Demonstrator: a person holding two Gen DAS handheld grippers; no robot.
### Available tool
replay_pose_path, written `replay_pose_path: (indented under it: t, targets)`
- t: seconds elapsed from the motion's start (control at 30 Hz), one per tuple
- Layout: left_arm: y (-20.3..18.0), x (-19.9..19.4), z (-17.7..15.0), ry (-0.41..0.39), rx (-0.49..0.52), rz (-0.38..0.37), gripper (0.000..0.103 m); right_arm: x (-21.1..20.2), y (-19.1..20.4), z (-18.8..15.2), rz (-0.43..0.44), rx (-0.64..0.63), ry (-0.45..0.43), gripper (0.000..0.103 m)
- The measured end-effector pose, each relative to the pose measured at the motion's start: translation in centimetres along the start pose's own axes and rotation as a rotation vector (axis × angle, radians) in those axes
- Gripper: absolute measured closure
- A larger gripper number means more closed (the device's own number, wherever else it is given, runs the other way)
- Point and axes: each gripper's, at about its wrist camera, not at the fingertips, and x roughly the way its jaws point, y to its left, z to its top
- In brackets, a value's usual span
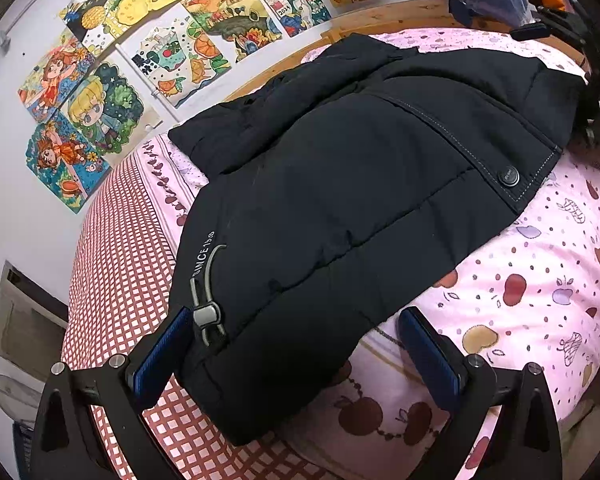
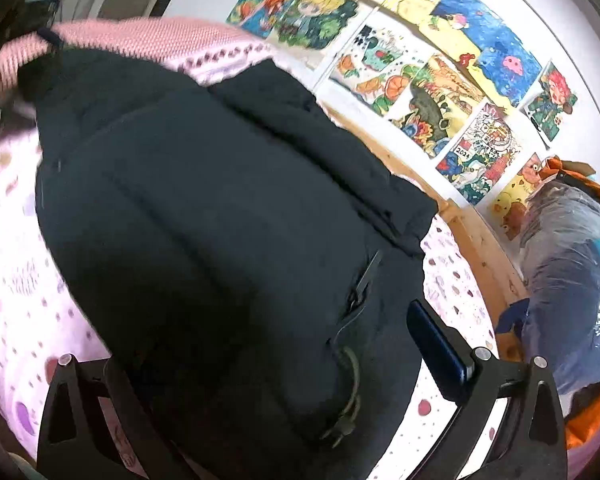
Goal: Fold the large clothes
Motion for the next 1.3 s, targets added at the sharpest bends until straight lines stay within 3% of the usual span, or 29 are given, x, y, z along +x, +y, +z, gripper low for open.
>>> replay_pose_path:
  t: [0.2,0.3,0.43,0.53,0.8,0.93,1.17,1.3]
  targets:
    - [0.2,-0.4,-0.1,-0.030,-0.001,-0.033,0.000,-1.4,-1.9,3.1,0.139,0.013,-0.023,0.072]
    - [-0.1,-0.7,-0.2,-0.041,0.021,-0.031,0.000,-1.4,-4.6,5.7,0.189,0.087,-0.052,0.081]
    - [-0.4,-0.6,0.0,-0.048,0.036,0.002,0.000,0.0,-8.4,8.7,0.275,0.225,-0.062,0.084]
    - [-0.6,0.0,0.5,-0.038,0.037,0.105,0.000,1.5,-10.2,10.4,0.310,0.279,-0.066,0.085]
    - [0.2,0.6,2.0,-0.056,-0.027,0.261,0.000,3.4,-11.4,10.5,0.329,0.342,-0.064,0.085]
    - [0.1,-0.4,2.5,-0.116,-0.067,0.289,0.000,2.9,-11.5,10.3,0.324,0.359,-0.066,0.085]
    - [-0.5,-0.5,3.2,-0.136,-0.107,0.356,0.000,3.3,-12.0,9.7,0.350,0.388,-0.066,0.085]
    - [1.5,-2.1,3.1,-0.186,-0.147,0.318,0.020,3.1,-11.9,8.4,0.345,0.373,-0.070,0.085]
